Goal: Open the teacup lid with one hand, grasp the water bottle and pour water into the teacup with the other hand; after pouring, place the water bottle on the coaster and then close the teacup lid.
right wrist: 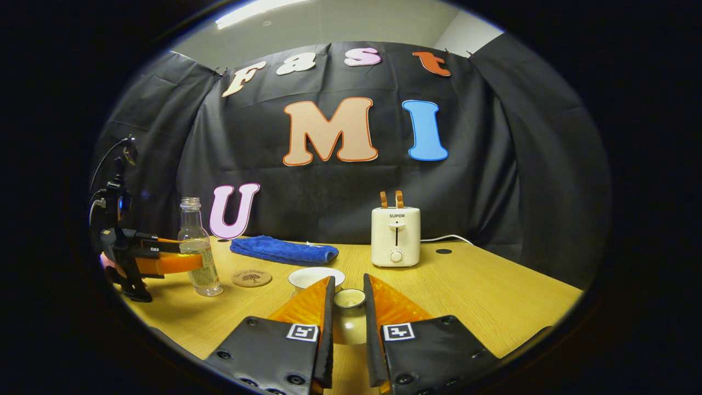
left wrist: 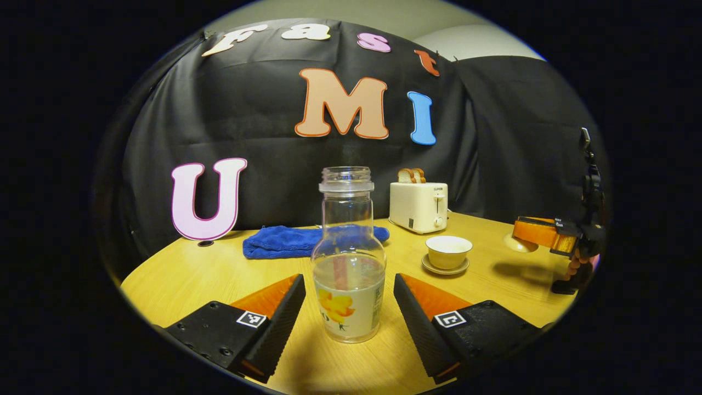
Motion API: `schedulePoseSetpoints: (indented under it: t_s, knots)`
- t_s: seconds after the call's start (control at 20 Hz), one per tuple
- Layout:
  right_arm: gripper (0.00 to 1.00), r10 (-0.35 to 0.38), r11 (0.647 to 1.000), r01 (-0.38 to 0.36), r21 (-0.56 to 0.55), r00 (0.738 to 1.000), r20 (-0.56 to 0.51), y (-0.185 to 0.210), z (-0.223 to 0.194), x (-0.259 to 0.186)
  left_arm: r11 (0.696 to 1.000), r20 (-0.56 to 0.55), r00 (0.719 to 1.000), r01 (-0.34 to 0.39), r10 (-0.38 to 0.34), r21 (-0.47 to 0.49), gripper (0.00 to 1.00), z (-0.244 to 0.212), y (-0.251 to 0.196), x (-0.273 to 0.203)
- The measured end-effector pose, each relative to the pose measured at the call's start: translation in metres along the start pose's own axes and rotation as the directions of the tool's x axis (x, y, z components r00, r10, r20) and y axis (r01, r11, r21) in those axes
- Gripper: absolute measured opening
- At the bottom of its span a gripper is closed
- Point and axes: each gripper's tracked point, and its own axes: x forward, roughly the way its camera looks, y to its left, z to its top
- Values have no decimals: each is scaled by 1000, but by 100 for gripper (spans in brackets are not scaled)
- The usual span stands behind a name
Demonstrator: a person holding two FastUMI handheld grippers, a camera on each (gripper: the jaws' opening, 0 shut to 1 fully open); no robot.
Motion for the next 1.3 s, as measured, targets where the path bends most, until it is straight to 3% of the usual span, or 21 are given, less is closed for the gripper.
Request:
schedulePoseSetpoints:
  t_s: [0.5,0.6,0.65,1.1,1.3]
  knots:
    - [29,-8,1000,8,0,1000,-1,-3,-1,-2,999,-32,999,-30,30,-9,93,-2,2,17]
    - [29,-11,1000,11,0,1000,0,-4,0,-1,999,-31,999,-36,35,-9,86,-2,4,18]
    - [29,-12,1000,12,0,1000,1,-4,-1,-1,999,-32,999,-37,37,-8,75,-1,4,19]
    - [28,-23,1000,23,0,1000,5,-6,0,-2,997,-39,996,-80,81,19,70,-1,7,22]
    - [29,-41,999,41,-1,999,3,-12,0,-2,991,-83,991,-95,102,89,67,1,1,29]
